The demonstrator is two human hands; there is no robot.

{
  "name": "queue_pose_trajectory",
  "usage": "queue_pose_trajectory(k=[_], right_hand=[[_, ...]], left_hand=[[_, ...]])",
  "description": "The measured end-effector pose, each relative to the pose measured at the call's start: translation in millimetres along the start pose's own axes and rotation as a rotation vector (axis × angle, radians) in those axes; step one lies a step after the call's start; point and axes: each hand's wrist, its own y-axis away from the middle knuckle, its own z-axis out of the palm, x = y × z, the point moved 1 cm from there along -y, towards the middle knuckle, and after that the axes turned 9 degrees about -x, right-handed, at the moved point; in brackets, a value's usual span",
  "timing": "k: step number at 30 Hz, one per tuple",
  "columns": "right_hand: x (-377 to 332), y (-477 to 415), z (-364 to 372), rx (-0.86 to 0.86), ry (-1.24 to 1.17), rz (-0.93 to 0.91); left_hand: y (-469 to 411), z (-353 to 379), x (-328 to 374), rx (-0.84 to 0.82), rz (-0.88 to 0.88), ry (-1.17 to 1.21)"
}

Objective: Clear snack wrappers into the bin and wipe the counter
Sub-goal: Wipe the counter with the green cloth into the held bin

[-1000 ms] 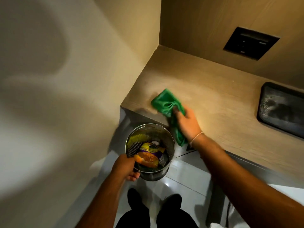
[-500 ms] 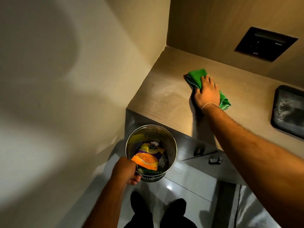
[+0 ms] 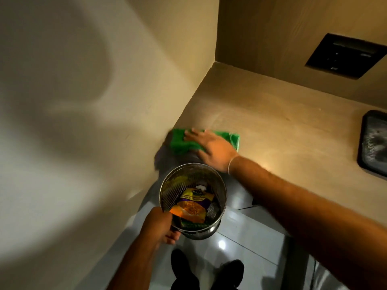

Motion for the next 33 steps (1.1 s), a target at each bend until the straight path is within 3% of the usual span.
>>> queue_pose_trajectory(k=[4,6,9,11,14,16,18,20,22,24,28,33], right_hand=[[-37,64,30,-0.083,-0.089,-0.06],[-46,77,23,-0.041,-0.352,0.023],[-48,81,-14,0.27,-0.902,0.204],[-34,81,-47,0.492,-1.096,0.37],[9,75,-90,0.775,-1.104,0.441],[43,60,-104,0.853,-0.928,0.459],[75,36,-105,0.769,-0.787,0.513],[97,9,-95,0.573,-0.596,0.56],[105,-12,-78,0.36,-0.291,0.575],[100,-26,-68,0.283,-0.048,0.536],[69,-28,-56,0.209,0.012,0.369],[10,39,0,0.043,-0.115,0.089]], left_hand=[[4,-2,4,-0.005,-0.005,0.032],[5,-5,5,0.0,0.007,0.035],[4,-8,4,0.006,0.016,0.037],[3,-9,3,0.005,0.013,0.025],[1,-10,3,-0.012,-0.004,0.031],[-1,-11,1,-0.024,-0.012,0.046],[0,-10,-1,-0.019,0.0,0.05],[3,-7,-2,0.004,0.022,0.052],[5,-4,-3,0.007,0.036,0.057],[5,-2,-4,0.007,0.033,0.061],[3,2,-3,0.0,0.019,0.048],[4,8,-5,-0.004,0.011,0.036]])
